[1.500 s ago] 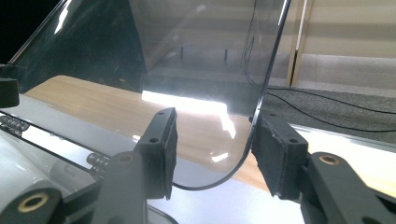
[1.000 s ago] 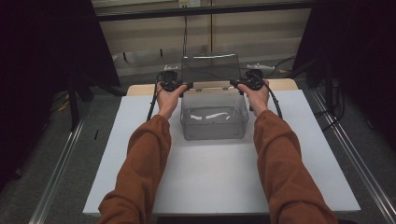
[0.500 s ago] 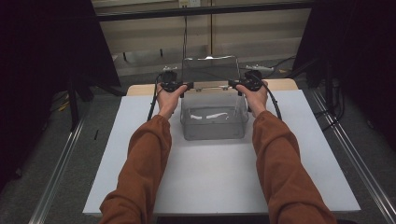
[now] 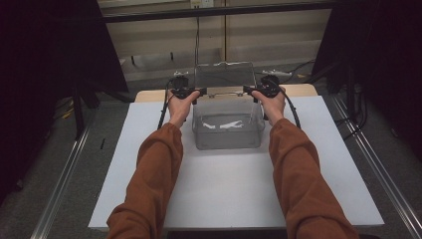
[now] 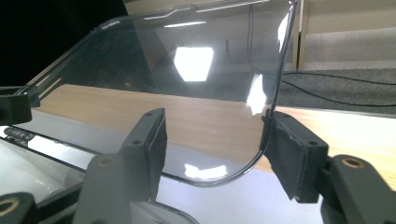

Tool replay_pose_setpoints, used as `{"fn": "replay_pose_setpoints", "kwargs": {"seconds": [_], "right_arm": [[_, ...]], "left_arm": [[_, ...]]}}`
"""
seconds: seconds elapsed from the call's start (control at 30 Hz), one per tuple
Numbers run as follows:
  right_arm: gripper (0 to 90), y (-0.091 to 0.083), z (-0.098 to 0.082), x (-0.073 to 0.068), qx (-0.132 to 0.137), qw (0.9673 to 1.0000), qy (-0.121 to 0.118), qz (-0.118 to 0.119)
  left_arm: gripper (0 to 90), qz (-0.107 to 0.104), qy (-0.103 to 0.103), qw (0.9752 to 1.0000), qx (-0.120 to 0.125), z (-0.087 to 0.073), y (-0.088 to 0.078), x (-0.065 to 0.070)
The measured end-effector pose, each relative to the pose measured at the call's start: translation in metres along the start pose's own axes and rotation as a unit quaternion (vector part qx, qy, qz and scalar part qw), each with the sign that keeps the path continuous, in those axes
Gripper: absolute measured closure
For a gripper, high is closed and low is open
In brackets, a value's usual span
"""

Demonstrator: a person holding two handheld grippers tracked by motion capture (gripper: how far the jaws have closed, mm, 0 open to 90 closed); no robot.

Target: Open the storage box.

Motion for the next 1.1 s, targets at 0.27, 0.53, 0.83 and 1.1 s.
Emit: {"fn": "replay_pose_setpoints", "kwargs": {"seconds": [0.27,0.53,0.83,1.1], "right_arm": [[36.4,0.002,-0.001,-0.001,0.003,0.9999,0.003,-0.012],[38.7,0.003,-0.001,-0.006,0.005,0.9994,-0.029,-0.019],[29.8,-0.007,0.005,0.000,0.020,0.9993,-0.026,-0.021],[22.8,-0.020,0.001,-0.001,0.028,0.9987,-0.039,-0.018]], "left_arm": [[38.5,0.003,-0.010,0.9999,-0.001,-0.002,0.001,-0.002],[43.3,-0.005,0.008,1.0000,0.002,-0.004,0.007,0.007],[30.2,-0.005,0.026,0.9995,0.018,-0.004,-0.002,-0.001],[18.1,-0.004,0.044,0.9986,0.030,-0.001,-0.014,0.005]]}}
Point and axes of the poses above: each handheld gripper's, and its own axes: y roughly forward along the jaws, z roughly out of its top, x roughly to its right, the point moved 4 cm from there along y, roughly forward along the jaws
